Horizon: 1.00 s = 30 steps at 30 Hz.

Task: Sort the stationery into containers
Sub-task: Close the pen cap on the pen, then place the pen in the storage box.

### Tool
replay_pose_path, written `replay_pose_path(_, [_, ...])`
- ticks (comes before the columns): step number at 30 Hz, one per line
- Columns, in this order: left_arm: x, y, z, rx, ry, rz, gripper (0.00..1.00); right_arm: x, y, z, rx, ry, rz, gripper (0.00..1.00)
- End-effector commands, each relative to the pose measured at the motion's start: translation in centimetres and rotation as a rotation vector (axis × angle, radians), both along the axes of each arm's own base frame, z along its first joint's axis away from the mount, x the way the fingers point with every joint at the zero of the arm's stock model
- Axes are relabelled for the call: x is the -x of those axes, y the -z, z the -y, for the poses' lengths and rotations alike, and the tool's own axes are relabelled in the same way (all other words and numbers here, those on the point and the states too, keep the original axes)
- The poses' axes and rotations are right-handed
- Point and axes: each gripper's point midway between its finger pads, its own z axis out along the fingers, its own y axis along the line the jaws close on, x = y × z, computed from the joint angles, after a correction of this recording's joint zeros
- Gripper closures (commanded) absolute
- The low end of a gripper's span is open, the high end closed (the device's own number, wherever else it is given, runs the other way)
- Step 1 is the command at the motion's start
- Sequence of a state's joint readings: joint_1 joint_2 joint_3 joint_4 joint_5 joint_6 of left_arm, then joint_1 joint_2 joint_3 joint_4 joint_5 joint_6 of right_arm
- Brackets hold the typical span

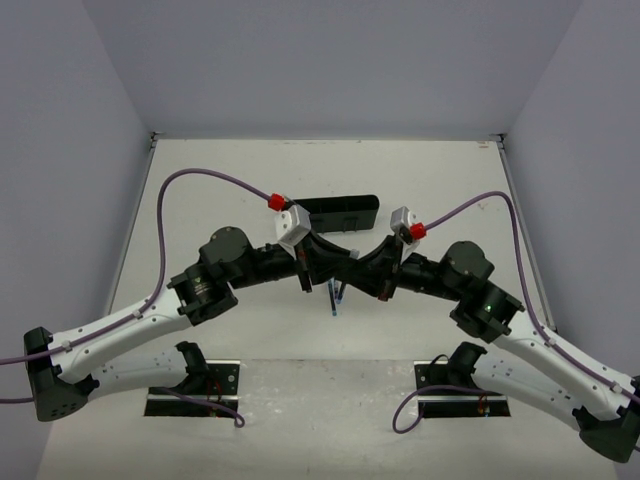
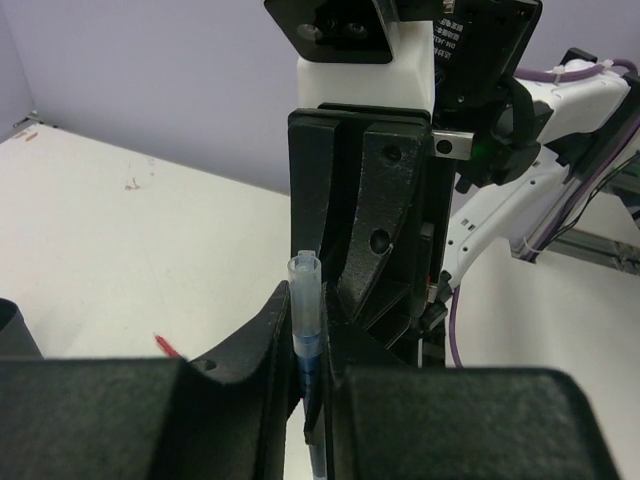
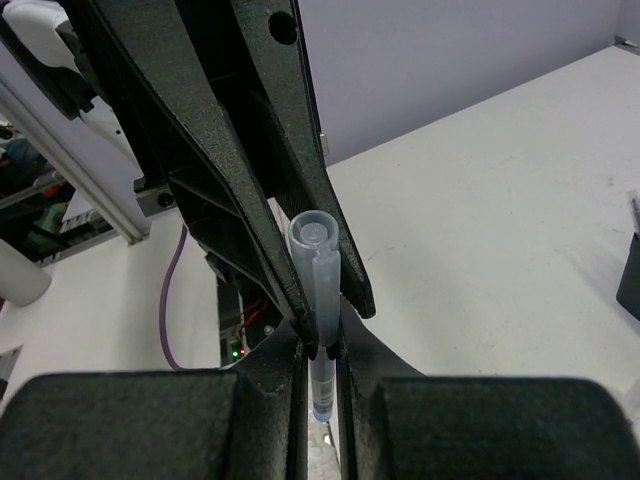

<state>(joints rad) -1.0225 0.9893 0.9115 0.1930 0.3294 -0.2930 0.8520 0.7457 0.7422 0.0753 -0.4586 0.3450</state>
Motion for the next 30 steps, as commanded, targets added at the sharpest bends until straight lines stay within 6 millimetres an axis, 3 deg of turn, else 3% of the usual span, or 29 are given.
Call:
replay_pose_path(1, [-0.2,-1.5,-0.2,0.021,-0.027,0.051,0.49,-1.8,-1.1,0.2,-0.014,0.093,0.019,1.00])
replay_pose_path(2, [-0.9,-1.7,-0.4,0.023,-0.065,0.043,0.22,-2.4,-0.9,0.3,-0.014,0.122,0.018,1.00])
replay_pose_path(5, [-2.8,-2.3,-1.4,0.027,-0.192,0.014,0.00,-4.3,-0.3,0.7,-0.019,0.223,0.016,1.00])
replay_pose_path(7, [-4.8,-3.0,-3.0,0.043,-0.344,-0.046,0.00,-7.0,0.6,1.6,-0.004,0.369,0.010,1.00])
replay_pose_path(10, [-9.2,-0.8,-8.1,0.018,-0.730,-0.207,0.00,-12.7,1.8,4.2,0.024,0.685,0.003,1.00])
replay_pose_path(11, [-9.5,-0.5,-9.3,0.015,-0.784,-0.212,0.00,-13.6,1.9,4.7,0.025,0.722,0.002,1.00])
replay_pose_path(12, [-9.5,0.1,-10.6,0.021,-0.829,-0.224,0.00,-16.2,2.6,5.7,0.032,0.824,-0.002,1.00])
replay_pose_path(13, [-9.5,0.2,-11.0,0.021,-0.842,-0.228,0.00,-17.4,1.9,6.5,0.011,0.870,0.007,1.00])
replay_pose_path(14, [-9.2,0.1,-11.4,0.029,-0.838,-0.222,0.00,-19.1,2.8,7.1,0.033,0.935,-0.010,1.00])
replay_pose_path(15, [-8.8,1.0,-11.7,0.008,-0.829,-0.222,0.00,-21.2,3.4,7.9,0.054,1.003,-0.012,1.00])
replay_pose_path(16, [-8.5,1.9,-11.9,-0.016,-0.820,-0.223,0.00,-22.9,2.7,8.3,0.045,1.044,0.022,1.00])
replay_pose_path(18, [-7.9,2.8,-12.3,-0.043,-0.801,-0.224,0.00,-24.9,2.4,8.1,0.048,1.091,0.066,1.00])
replay_pose_path(21, [-6.4,3.8,-13.2,-0.059,-0.752,-0.228,0.00,-28.0,5.0,7.5,0.145,1.138,0.070,1.00])
replay_pose_path(30, [-3.7,4.5,-14.2,-0.034,-0.641,-0.230,0.00,-31.6,7.0,6.7,0.163,1.147,0.093,1.00])
